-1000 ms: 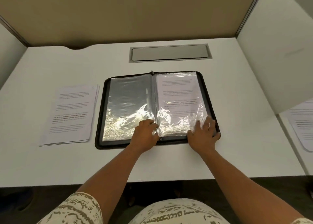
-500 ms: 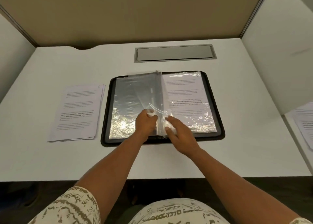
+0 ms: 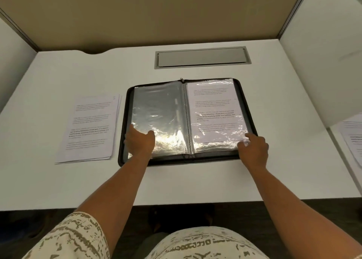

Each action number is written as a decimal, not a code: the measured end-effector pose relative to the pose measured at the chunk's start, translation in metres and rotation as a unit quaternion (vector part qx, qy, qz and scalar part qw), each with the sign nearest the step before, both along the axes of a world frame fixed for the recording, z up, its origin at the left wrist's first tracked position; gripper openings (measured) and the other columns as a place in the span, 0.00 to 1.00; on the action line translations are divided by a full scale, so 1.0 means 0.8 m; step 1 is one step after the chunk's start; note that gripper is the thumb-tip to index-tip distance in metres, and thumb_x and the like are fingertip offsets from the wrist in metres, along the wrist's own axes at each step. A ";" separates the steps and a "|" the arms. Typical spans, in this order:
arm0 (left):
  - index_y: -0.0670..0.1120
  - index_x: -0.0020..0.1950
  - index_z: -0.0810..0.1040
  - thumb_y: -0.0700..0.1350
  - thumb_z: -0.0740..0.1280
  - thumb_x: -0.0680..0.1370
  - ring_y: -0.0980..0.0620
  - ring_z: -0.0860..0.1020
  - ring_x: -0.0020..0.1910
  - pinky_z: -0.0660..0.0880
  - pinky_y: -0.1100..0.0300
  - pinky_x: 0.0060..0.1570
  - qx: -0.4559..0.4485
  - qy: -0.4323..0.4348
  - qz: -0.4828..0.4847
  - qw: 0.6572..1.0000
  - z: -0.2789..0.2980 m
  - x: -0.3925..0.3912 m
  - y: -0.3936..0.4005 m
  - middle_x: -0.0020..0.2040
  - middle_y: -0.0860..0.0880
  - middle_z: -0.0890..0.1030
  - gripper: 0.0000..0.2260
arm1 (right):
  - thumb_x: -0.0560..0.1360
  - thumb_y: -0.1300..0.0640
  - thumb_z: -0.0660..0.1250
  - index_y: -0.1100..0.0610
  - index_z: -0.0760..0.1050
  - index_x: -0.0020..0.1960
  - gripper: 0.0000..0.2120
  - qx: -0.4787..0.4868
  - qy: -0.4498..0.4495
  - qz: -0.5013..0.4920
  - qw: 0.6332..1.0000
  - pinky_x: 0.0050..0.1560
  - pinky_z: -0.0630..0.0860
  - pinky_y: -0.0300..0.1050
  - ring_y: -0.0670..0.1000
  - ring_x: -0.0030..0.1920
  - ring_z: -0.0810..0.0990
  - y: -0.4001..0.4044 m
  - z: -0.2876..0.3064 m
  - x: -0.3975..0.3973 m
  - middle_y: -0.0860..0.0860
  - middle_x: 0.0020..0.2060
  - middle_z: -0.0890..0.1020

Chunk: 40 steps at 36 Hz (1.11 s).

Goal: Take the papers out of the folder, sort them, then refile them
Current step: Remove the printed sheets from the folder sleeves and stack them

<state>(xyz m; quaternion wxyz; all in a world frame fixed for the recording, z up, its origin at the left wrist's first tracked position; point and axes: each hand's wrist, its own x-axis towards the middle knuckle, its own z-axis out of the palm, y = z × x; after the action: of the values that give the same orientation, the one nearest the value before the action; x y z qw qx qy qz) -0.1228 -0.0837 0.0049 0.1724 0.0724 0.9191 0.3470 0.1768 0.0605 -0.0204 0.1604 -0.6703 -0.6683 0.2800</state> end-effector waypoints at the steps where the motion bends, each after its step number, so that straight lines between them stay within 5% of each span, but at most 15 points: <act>1: 0.47 0.77 0.62 0.49 0.72 0.73 0.39 0.65 0.74 0.66 0.38 0.69 -0.045 0.043 -0.027 0.998 0.003 0.003 0.002 0.74 0.43 0.68 0.35 | 0.76 0.57 0.67 0.55 0.76 0.68 0.20 -0.015 -0.024 -0.008 1.000 0.60 0.72 0.57 0.64 0.62 0.74 0.001 0.001 0.001 0.60 0.61 0.76; 4: 0.50 0.73 0.69 0.50 0.69 0.75 0.42 0.53 0.79 0.49 0.38 0.74 -0.118 0.125 -0.149 0.974 -0.002 0.020 0.010 0.77 0.46 0.64 0.26 | 0.75 0.56 0.67 0.55 0.76 0.67 0.20 -0.044 -0.057 -0.021 0.997 0.60 0.72 0.59 0.64 0.61 0.75 0.004 0.003 0.004 0.60 0.59 0.77; 6: 0.52 0.65 0.77 0.49 0.69 0.76 0.44 0.52 0.79 0.46 0.40 0.75 -0.102 0.141 -0.232 0.957 -0.012 0.035 0.015 0.74 0.48 0.67 0.18 | 0.75 0.57 0.67 0.56 0.76 0.65 0.18 -0.051 -0.052 -0.023 0.997 0.59 0.73 0.58 0.64 0.59 0.75 0.004 0.001 0.007 0.60 0.57 0.77; 12: 0.50 0.53 0.84 0.43 0.68 0.76 0.45 0.71 0.66 0.66 0.51 0.64 -0.009 0.167 -0.432 0.886 -0.018 0.090 0.039 0.57 0.51 0.83 0.08 | 0.80 0.58 0.65 0.58 0.76 0.66 0.16 -0.021 0.034 -0.033 0.999 0.56 0.73 0.49 0.61 0.58 0.79 0.007 0.001 0.013 0.59 0.57 0.81; 18: 0.50 0.60 0.81 0.48 0.69 0.76 0.46 0.71 0.64 0.68 0.52 0.63 -0.016 0.191 -0.526 0.829 -0.026 0.129 0.061 0.61 0.50 0.79 0.13 | 0.80 0.57 0.65 0.58 0.81 0.58 0.10 -0.016 0.095 -0.040 0.995 0.49 0.70 0.40 0.52 0.48 0.79 0.011 0.017 0.017 0.54 0.50 0.84; 24: 0.52 0.72 0.70 0.56 0.71 0.74 0.46 0.67 0.66 0.67 0.50 0.64 -0.068 0.210 -0.570 0.792 -0.025 0.155 0.081 0.67 0.49 0.72 0.28 | 0.80 0.57 0.65 0.53 0.78 0.49 0.04 -0.018 0.128 -0.044 0.991 0.37 0.67 0.31 0.49 0.44 0.78 0.019 0.034 0.019 0.48 0.43 0.81; 30: 0.47 0.58 0.81 0.47 0.64 0.79 0.46 0.74 0.54 0.75 0.51 0.48 -0.038 0.229 -0.550 0.802 -0.025 0.169 0.095 0.53 0.48 0.79 0.11 | 0.78 0.53 0.68 0.54 0.80 0.46 0.06 -0.043 0.185 -0.044 0.981 0.41 0.70 0.34 0.46 0.43 0.79 0.026 0.036 0.022 0.46 0.43 0.82; 33: 0.47 0.53 0.82 0.49 0.60 0.82 0.49 0.75 0.50 0.75 0.53 0.43 -0.044 0.202 -0.534 0.820 -0.023 0.170 0.097 0.49 0.50 0.79 0.12 | 0.78 0.46 0.69 0.55 0.79 0.47 0.12 -0.079 0.229 -0.035 0.969 0.42 0.74 0.39 0.48 0.42 0.79 0.026 0.037 0.025 0.48 0.40 0.81; 40: 0.48 0.47 0.82 0.48 0.65 0.80 0.50 0.78 0.44 0.76 0.53 0.44 -0.020 0.144 -0.480 0.865 -0.016 0.166 0.101 0.46 0.51 0.80 0.08 | 0.72 0.43 0.76 0.52 0.75 0.62 0.23 -0.223 0.245 0.056 0.942 0.43 0.80 0.43 0.52 0.53 0.82 0.018 0.028 0.024 0.50 0.52 0.81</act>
<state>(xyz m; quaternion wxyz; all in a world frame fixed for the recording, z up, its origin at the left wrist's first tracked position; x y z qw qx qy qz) 0.0096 -0.0026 -0.0080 0.1851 0.5505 0.7920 0.1882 0.1960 0.0752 0.0017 0.1494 -0.5610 -0.5651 0.5862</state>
